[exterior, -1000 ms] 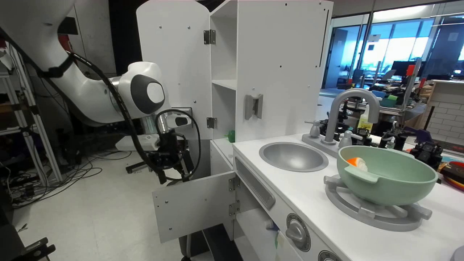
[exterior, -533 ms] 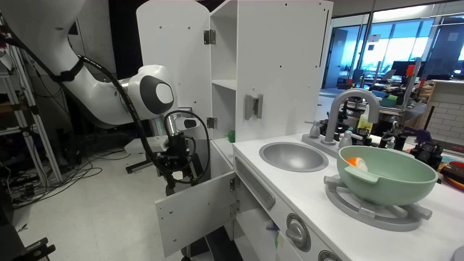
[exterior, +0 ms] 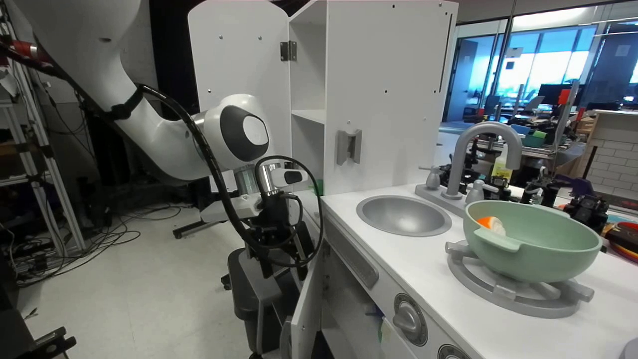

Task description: Put the orange and the green sponges in the bottom cabinet and close it

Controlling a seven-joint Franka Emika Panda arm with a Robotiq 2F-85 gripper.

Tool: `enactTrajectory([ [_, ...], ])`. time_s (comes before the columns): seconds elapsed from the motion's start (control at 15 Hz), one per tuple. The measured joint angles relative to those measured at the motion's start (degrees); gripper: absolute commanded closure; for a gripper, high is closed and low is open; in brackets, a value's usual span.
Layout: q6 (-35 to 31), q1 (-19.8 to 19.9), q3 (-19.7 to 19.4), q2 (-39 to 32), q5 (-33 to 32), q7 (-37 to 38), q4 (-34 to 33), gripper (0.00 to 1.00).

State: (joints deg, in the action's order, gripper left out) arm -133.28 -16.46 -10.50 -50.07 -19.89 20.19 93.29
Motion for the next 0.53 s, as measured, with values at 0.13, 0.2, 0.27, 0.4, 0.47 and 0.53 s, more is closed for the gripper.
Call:
enactTrajectory([
  [0.13, 0.6, 0.2, -0.8, -0.4, -0.1, 0.1, 0.0, 0.0],
  [0.2, 0.9, 0.2, -1.1, -0.6, -0.2, 0.2, 0.0, 0.0],
  [0.27, 1.1, 0.2, -1.3, -0.7, -0.4, 0.3, 0.1, 0.0],
  [0.4, 1.4, 0.1, -1.7, -0.8, -1.7, 1.2, 0.6, 0.0],
  [0.47, 1.4, 0.0, -2.0, -0.8, -2.4, 1.8, 1.0, 0.0],
  [0.53, 1.4, -0.1, -2.3, -0.8, -3.0, 2.7, 1.5, 0.0],
])
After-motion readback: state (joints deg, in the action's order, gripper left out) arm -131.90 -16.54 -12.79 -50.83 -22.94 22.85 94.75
